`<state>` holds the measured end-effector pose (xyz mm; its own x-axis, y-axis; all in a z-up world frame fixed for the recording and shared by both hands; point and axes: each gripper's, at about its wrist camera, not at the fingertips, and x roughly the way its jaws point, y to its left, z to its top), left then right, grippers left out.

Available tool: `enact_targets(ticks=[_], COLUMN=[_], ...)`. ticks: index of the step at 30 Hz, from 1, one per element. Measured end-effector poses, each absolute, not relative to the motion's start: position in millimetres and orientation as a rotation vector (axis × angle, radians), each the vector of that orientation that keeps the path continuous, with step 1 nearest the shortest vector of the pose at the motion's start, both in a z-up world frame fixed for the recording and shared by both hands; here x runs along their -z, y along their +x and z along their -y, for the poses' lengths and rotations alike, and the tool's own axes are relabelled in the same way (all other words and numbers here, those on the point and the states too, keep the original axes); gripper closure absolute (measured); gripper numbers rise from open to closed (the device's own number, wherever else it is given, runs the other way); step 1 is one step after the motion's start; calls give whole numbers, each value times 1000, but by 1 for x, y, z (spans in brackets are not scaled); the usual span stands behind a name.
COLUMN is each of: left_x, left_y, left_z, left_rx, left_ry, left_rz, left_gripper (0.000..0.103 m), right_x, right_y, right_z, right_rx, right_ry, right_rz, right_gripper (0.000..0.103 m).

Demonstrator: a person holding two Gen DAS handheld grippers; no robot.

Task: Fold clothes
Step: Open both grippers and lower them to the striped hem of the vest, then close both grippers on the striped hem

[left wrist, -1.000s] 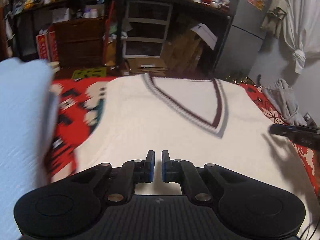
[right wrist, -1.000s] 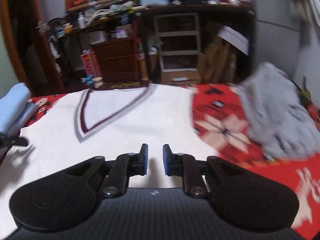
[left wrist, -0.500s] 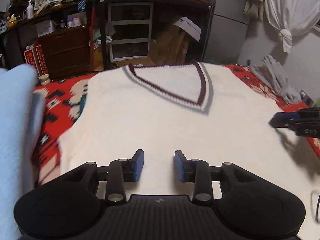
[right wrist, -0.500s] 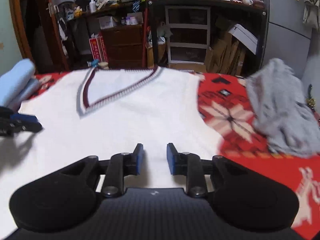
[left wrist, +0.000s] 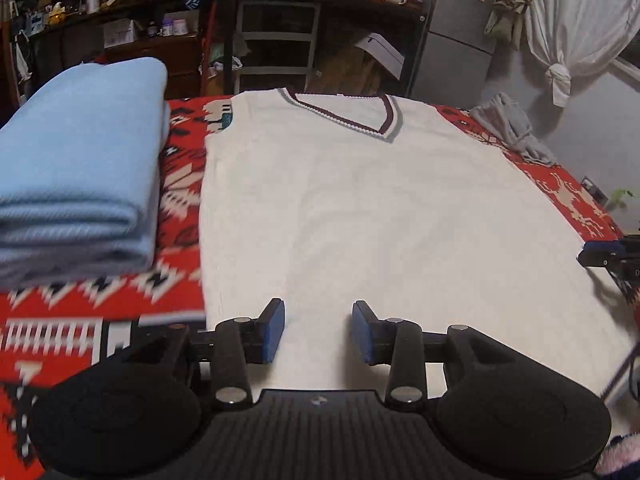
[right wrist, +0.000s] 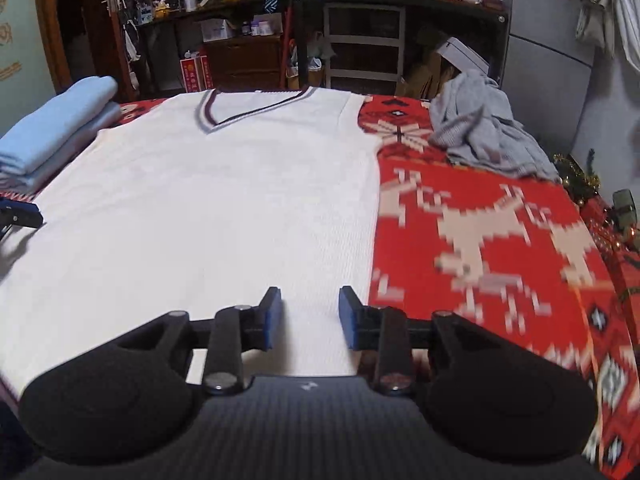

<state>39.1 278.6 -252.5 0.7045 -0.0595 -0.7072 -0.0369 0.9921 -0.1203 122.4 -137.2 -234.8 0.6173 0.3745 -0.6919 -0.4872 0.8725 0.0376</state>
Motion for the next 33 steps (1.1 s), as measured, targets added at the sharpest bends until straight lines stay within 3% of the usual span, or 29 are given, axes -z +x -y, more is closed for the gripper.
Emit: enact_targets(ticks=[18, 33], left_x=[249, 281], left_y=[-75, -101], left_z=[-273, -289], left_rx=[40, 200], left_ry=[-245, -553], left_rz=[-827, -819], left_gripper=[66, 70], right_x=[223, 249], right_y=[9, -9], right_z=[179, 229], right_rx=[-503, -576], right_ry=[-107, 252], right_rz=[-778, -893], right_gripper=[66, 66])
